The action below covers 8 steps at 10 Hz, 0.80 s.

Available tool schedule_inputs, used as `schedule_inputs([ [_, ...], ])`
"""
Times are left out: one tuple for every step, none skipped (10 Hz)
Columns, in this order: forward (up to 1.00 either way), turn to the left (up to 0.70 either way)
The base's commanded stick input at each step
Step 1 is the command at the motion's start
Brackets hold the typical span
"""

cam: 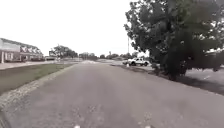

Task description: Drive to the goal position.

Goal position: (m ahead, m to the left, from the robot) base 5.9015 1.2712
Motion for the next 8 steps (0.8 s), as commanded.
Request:
schedule_inputs([
  [0.7, 0.0],
  [0.7, 0.0],
  [0.7, 0.0],
  [0.7, 0.0],
  [0.7, 0.0],
  [0.7, 0.0],
  [0.7, 0.0],
  [0.7, 0.0],
])
